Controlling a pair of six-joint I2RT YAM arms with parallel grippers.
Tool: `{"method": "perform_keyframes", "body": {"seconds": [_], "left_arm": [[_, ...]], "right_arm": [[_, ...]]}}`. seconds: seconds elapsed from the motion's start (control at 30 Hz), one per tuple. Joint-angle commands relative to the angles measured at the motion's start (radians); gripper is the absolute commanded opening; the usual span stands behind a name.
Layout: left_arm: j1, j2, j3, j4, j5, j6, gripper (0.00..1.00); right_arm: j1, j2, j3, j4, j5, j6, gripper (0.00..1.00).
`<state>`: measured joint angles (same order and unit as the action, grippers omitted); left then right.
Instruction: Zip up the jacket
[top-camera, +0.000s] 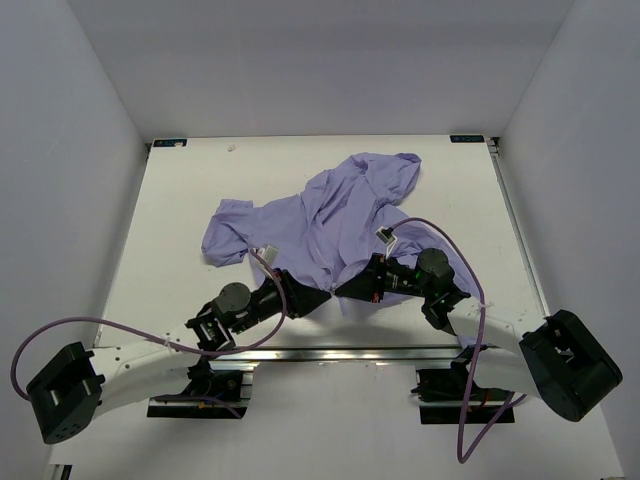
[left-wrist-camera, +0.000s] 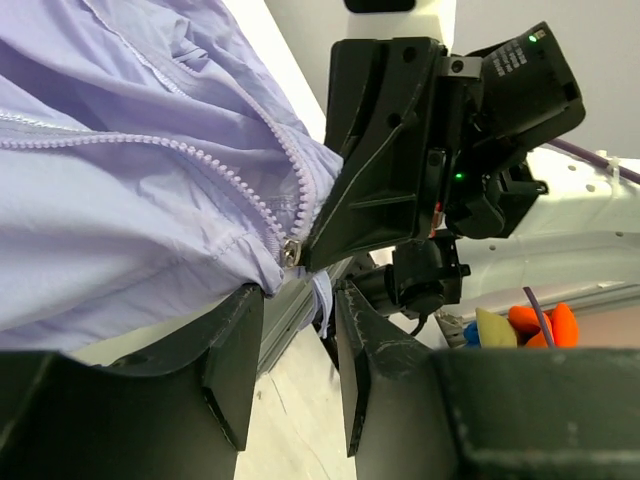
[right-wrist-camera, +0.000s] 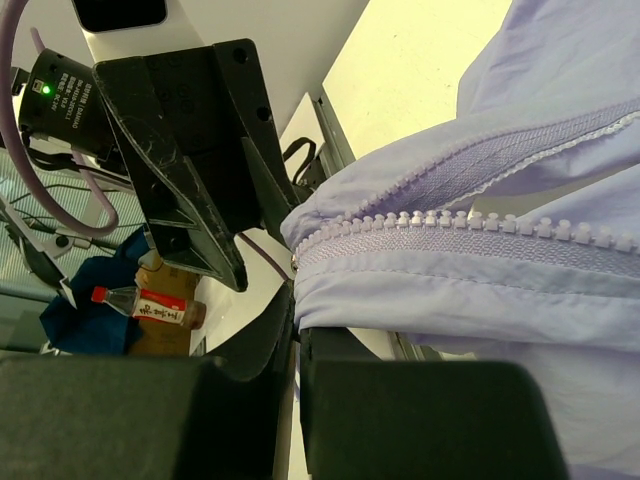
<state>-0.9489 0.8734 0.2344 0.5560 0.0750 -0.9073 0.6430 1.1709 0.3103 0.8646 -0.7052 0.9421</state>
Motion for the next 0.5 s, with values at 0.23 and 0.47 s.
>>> {"method": "perform_keyframes", "body": {"seconds": [0.23,0.47], "left_arm": [[0.007,0.052,0.002,0.114,0.069,0.013,0.35],[0.009,0.075,0.014,0.101,0.065,0.015,0.46]], "right_arm": [[0.006,-0.022,0.015,0.024,0.012,-0.019,0.0],[0.006,-0.028,0.013,0.027,0.007,-0.012,0.0]]}}
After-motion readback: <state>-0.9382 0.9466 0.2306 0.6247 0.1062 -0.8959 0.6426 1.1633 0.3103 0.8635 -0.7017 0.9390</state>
